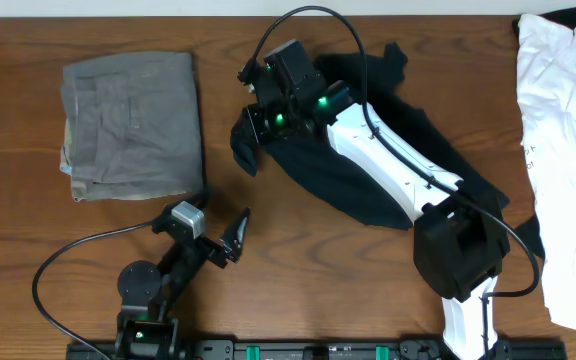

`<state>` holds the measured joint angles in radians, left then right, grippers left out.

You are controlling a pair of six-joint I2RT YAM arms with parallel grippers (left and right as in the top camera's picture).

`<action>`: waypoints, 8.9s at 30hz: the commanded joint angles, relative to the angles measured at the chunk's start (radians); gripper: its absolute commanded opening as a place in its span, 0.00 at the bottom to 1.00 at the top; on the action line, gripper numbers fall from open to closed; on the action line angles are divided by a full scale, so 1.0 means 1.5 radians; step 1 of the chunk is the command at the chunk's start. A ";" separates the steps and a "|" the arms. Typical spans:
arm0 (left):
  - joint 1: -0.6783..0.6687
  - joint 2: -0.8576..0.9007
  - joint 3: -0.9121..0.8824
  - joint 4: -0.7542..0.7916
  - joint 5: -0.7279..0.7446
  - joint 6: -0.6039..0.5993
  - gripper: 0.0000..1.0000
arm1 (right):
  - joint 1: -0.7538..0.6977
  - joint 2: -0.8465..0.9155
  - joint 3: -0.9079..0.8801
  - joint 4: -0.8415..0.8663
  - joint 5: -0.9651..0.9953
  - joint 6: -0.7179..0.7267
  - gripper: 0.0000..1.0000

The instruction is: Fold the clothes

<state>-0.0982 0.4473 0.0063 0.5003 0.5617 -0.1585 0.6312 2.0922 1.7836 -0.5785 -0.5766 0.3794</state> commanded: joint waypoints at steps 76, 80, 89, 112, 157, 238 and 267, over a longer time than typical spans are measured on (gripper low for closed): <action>-0.113 0.775 0.214 0.319 -0.302 -0.073 0.43 | -0.002 0.000 0.000 0.029 -0.022 0.024 0.17; -0.113 0.775 0.214 0.319 -0.308 -0.073 0.15 | -0.002 0.000 0.000 0.028 -0.022 0.024 0.17; -0.113 0.775 0.214 0.319 -0.308 -0.073 0.06 | -0.009 0.000 0.000 0.021 -0.018 0.023 0.17; -0.113 0.775 0.214 0.307 -0.305 -0.073 0.06 | -0.296 0.001 0.000 -0.422 0.353 -0.089 0.20; -0.113 0.775 0.214 0.301 -0.305 -0.073 0.07 | -0.605 0.085 -0.323 0.183 0.468 -0.172 0.01; -0.113 0.772 0.231 0.301 -0.172 -0.072 0.07 | -0.709 -0.164 -0.626 -0.063 0.517 0.006 0.07; -0.277 0.783 0.571 -0.456 -0.227 -0.033 0.36 | -0.708 -0.164 -0.626 -0.038 0.451 -0.019 0.12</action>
<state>-0.5102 1.6115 0.8570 -0.1814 0.2756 -0.1909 -0.4198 1.7454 0.9150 -0.6548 0.1390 0.3561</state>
